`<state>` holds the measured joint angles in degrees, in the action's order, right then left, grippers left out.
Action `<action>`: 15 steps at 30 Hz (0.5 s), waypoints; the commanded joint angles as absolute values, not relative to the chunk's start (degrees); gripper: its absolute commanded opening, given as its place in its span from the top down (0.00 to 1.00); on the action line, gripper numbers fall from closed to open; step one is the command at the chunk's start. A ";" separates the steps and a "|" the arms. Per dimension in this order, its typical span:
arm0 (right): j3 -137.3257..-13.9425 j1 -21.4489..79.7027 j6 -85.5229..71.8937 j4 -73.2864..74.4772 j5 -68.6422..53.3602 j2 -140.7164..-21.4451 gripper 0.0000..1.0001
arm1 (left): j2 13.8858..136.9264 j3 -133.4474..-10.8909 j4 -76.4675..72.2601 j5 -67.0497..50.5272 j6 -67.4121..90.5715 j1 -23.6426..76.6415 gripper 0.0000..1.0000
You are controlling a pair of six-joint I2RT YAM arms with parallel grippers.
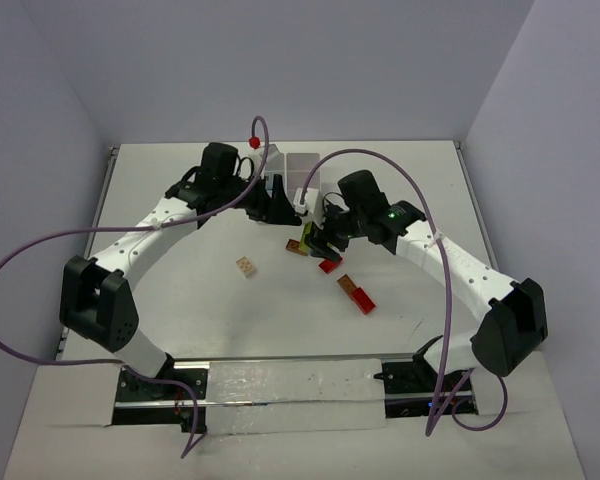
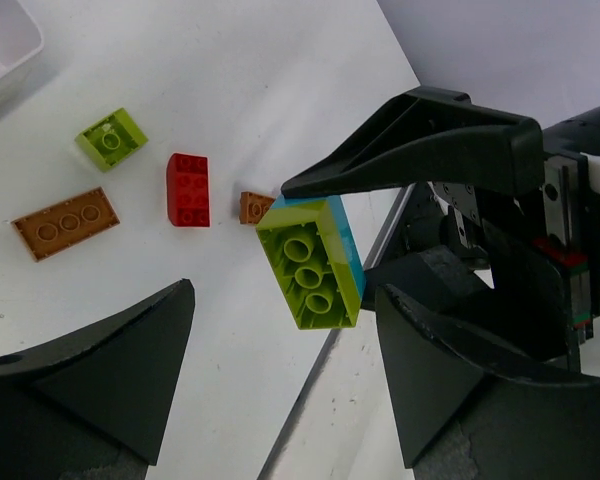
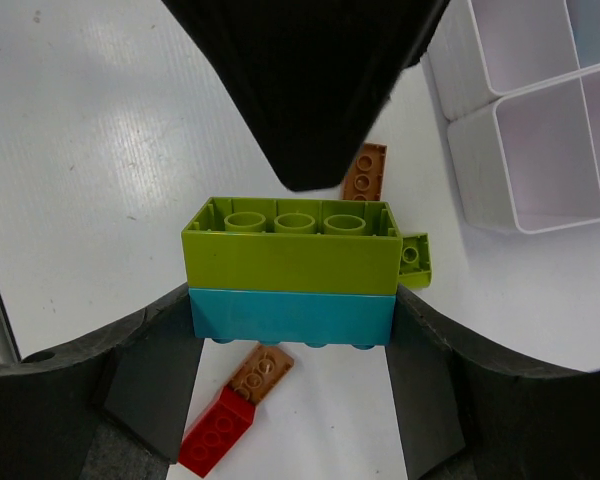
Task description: Sort the legos into containers by color
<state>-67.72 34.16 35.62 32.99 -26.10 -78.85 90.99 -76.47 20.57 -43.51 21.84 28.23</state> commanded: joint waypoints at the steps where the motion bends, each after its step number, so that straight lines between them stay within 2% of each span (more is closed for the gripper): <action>1: -69.65 35.51 34.15 31.25 -24.65 -76.73 0.69 | 92.20 -78.71 21.23 -43.46 22.63 29.31 0.18; 15: -71.33 37.18 33.13 31.46 -23.73 -77.26 0.71 | 95.68 -79.72 19.41 -49.28 26.01 30.67 0.27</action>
<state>-68.16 36.44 33.89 33.01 -24.22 -78.85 95.62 -77.30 21.19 -45.69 23.98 30.16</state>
